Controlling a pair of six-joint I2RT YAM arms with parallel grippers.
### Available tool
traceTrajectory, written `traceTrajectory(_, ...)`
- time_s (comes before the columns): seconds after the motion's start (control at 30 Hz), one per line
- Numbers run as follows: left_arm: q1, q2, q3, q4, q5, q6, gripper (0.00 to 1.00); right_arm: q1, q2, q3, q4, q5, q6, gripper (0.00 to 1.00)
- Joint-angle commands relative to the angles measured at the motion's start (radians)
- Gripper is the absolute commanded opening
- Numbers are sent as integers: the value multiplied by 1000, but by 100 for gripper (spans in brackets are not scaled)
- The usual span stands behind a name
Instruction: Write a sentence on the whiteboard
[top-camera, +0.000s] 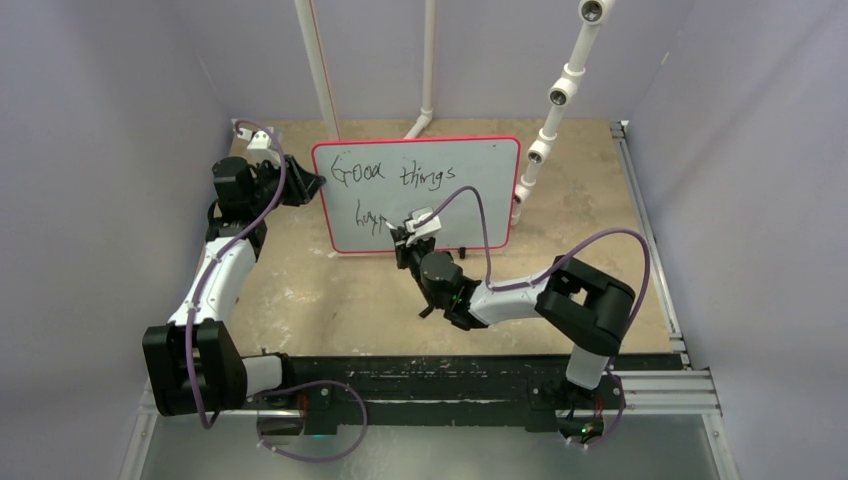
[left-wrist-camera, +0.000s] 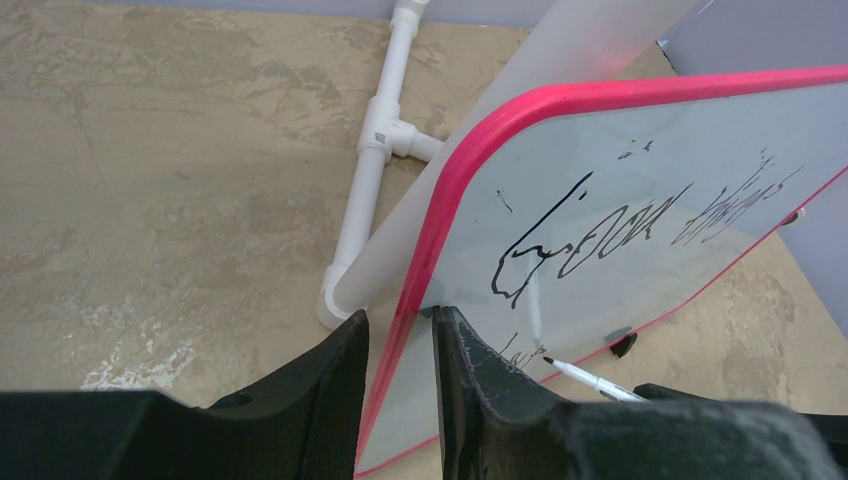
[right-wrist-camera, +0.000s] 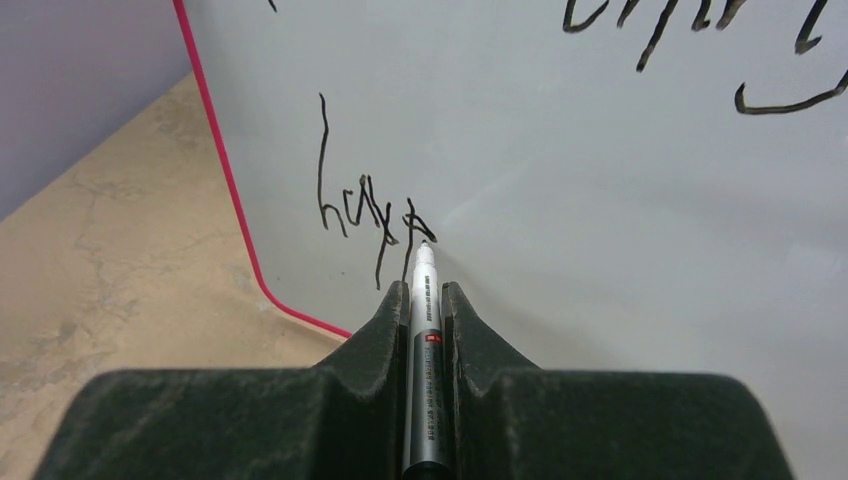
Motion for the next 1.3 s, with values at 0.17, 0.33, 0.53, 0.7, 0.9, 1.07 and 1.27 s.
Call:
traceTrajectory(0.17, 0, -23, -9, 36, 9, 0, 29, -10, 12, 19, 0, 66, -2, 0)
traceTrajectory(0.33, 0, -24, -9, 34, 9, -1, 30, -10, -1, 7, -24, 86, 14, 0)
traceTrajectory(0.53, 0, -25, -11, 35, 10, 0, 30, -11, -23, -9, -29, 113, 16, 0)
traceTrajectory(0.7, 0, -25, -12, 36, 9, -1, 29, -11, -42, -9, -23, 127, 1, 0)
traceTrajectory(0.9, -1, -23, -12, 35, 9, 0, 30, -11, -51, -2, 7, 120, -25, 0)
traceTrajectory(1.07, -1, -23, -11, 35, 10, 0, 29, -11, -38, 16, 39, 87, -47, 0)
traceTrajectory(1.27, -1, -21, -10, 36, 12, 0, 30, -11, 5, 44, 39, 57, -65, 0)
